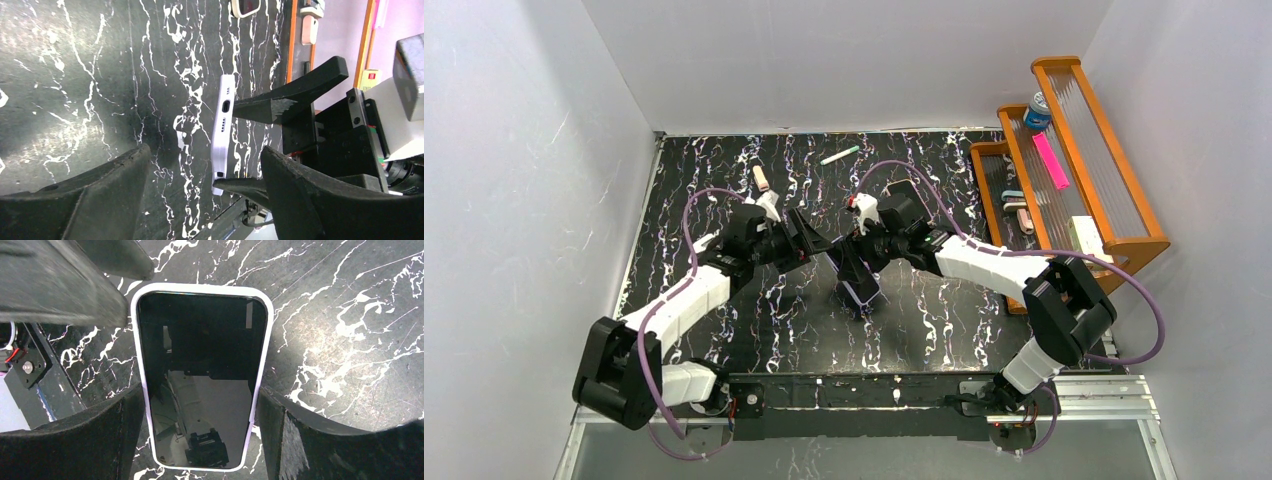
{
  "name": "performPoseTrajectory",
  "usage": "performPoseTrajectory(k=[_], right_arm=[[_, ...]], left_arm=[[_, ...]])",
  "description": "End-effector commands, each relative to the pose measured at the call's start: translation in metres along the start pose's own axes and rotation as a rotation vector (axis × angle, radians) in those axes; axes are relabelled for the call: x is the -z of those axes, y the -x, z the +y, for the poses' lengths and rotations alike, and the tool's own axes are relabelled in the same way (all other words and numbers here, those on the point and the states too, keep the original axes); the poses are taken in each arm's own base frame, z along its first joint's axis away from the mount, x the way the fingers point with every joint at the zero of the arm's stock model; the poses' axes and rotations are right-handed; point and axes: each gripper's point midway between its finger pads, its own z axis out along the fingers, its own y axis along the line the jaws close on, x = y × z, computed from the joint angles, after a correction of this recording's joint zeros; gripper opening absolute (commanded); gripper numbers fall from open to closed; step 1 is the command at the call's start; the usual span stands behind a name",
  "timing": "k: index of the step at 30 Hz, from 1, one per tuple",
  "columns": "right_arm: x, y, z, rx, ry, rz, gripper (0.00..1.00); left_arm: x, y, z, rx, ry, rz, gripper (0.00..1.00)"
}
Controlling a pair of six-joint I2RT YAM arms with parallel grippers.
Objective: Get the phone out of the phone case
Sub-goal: Pick up the phone at the center of the board.
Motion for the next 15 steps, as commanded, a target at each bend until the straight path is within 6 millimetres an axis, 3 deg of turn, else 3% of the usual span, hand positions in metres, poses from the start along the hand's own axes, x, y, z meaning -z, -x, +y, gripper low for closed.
performPoseTrajectory(k=[1,11,15], right_arm=[[0.021,0.064,0.028,0.099,0.074,-0.181,0.01],[0.022,0.081,0.04,0.117,0.115,-0.211,0.01],[0.022,0.084,0.042,0.119,0.126,-0.221,0.01]], left_arm=[[-0.005,0.003,-0.027,0.001,-0.084,0.006,0.74],[-0.024,-0.005,-0.033,0.024,-0.119,0.02,0.51],[-0.027,-0.002,-0.034,0.029,-0.125,0.005,0.35]])
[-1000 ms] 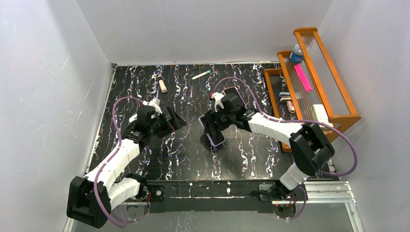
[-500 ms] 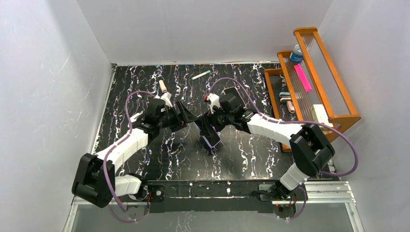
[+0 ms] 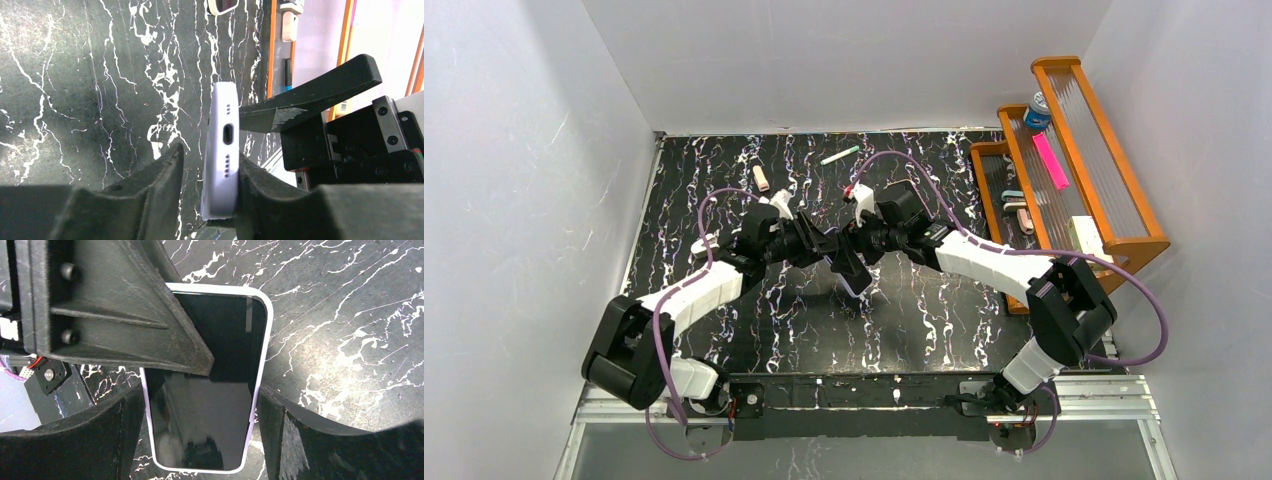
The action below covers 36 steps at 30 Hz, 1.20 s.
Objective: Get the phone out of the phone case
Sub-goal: Pick up the phone at the center of the board.
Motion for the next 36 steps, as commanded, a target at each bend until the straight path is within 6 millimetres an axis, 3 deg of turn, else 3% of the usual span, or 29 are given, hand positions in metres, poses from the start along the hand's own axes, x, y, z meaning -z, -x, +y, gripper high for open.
performPoseTrajectory(k=[1,5,13,15,18,25,28,36], right_arm=[[0.015,0.059,0.026,0.089,0.075,-0.168,0.01],[0.016,0.064,0.028,0.072,0.072,-0.182,0.05],[0.039,0.079,0.029,-0.018,0.018,-0.258,0.79],[0.048,0.082,0.03,-0.053,0.011,-0.276,0.92],[0.061,0.086,0.029,-0.108,-0.026,-0.316,0.95],[0.098,0.088,0.046,-0.119,0.018,-0.463,0.94],[0.108,0.076,0.043,-0.184,-0.006,-0.474,0.99],[0.118,0.057,0.062,-0.273,0.141,-0.505,0.99]], left_arm=[[-0.002,0.008,-0.015,-0.01,-0.049,-0.028,0.29],[-0.001,0.013,-0.023,-0.017,-0.073,-0.05,0.02],[0.022,0.037,-0.044,-0.068,-0.117,-0.199,0.0],[0.03,0.044,-0.048,-0.078,-0.122,-0.241,0.0],[0.039,0.052,-0.054,-0.101,-0.128,-0.297,0.0],[0.063,0.066,-0.072,-0.076,-0.19,-0.407,0.0],[0.071,0.07,-0.073,-0.012,-0.207,-0.449,0.0],[0.095,0.072,-0.098,0.101,-0.4,-0.506,0.0]])
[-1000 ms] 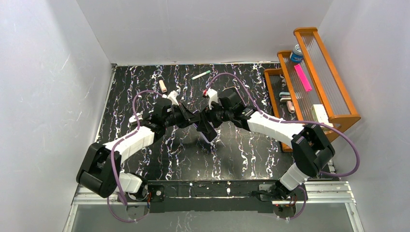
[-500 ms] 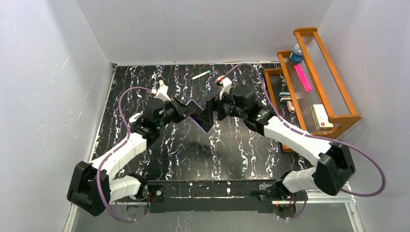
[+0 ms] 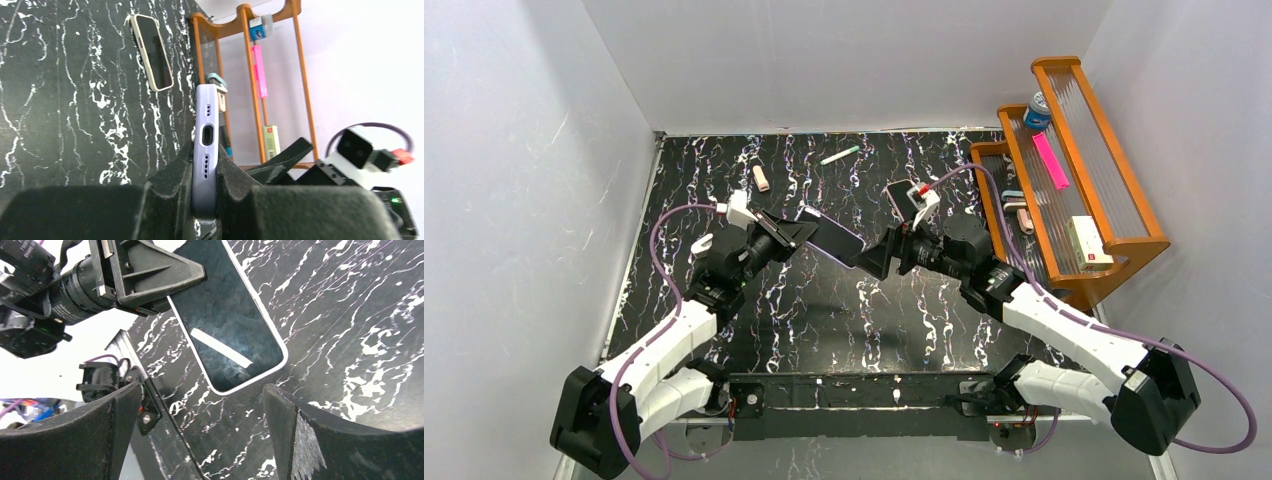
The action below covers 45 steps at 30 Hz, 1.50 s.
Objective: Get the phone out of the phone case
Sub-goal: Pick up the phone at the center of the board, then remove the phone case from the phone.
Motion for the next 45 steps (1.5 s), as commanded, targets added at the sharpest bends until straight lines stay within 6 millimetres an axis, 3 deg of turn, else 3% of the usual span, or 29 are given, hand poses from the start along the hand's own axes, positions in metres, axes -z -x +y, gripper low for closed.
performPoseTrajectory(k=[1,7,14,26,34,37,44,45], right_arm=[[0.005,0.016,0.022,-0.066,0.109,-0.074,0.99],[0.008,0.019,0.026,-0.153,0.215,-0.084,0.99],[0.015,0.029,0.028,-0.2,0.333,-0.118,0.82],[0.007,0.046,0.041,-0.161,0.438,-0.125,0.52],[0.002,0.06,0.047,-0.146,0.47,-0.159,0.47],[0.001,0.062,0.047,-0.138,0.475,-0.164,0.39],[-0.001,0.063,0.045,-0.053,0.482,-0.166,0.02],[-0.002,0.064,0.045,-0.031,0.479,-0.168,0.01]], left_arm=[[0.011,0.028,-0.06,0.073,-0.216,-0.104,0.0],[0.02,0.037,-0.087,0.115,-0.304,-0.12,0.0],[0.019,0.04,-0.103,0.176,-0.344,-0.1,0.0],[0.019,0.049,-0.107,0.295,-0.351,-0.123,0.0],[0.014,0.048,-0.108,0.326,-0.344,-0.108,0.0],[0.014,0.049,-0.106,0.346,-0.339,-0.11,0.0],[0.005,0.04,-0.097,0.438,-0.289,-0.053,0.0],[0.004,0.039,-0.097,0.443,-0.283,-0.046,0.0]])
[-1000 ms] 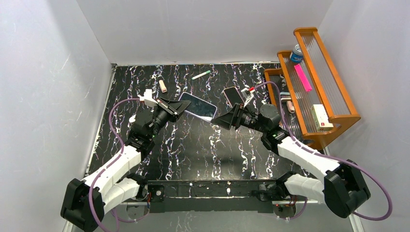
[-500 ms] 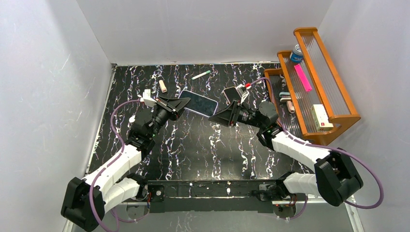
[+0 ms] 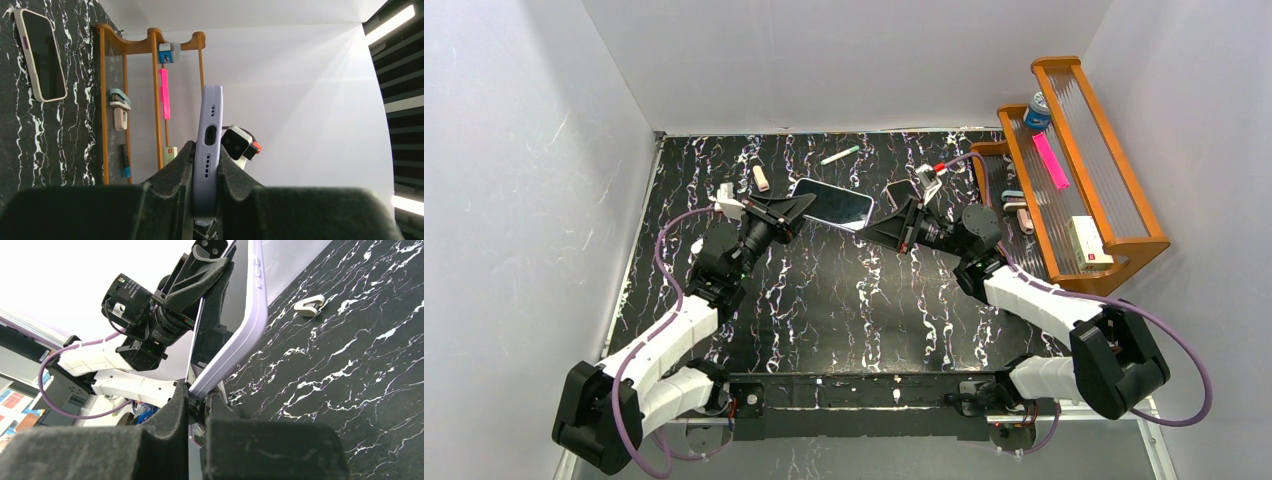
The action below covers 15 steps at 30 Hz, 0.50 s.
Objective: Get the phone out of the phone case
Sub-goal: Remove the phone case from the phone.
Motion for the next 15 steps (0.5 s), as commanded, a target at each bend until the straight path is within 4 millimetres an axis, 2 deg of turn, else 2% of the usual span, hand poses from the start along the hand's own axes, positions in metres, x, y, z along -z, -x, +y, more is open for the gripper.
performPoseTrajectory(k=[1,15], right_arm=[[-0.008,0.021,0.021,0.235,0.087,-0.026,0.01],[-0.023,0.015,0.011,0.456,0.159,0.113,0.01]], left_arm=[[-0.006,-0.004,-0.028,0.061,-0.046,0.032,0.0],[-0.01,-0.017,-0.039,0.067,-0.028,0.111,0.0]])
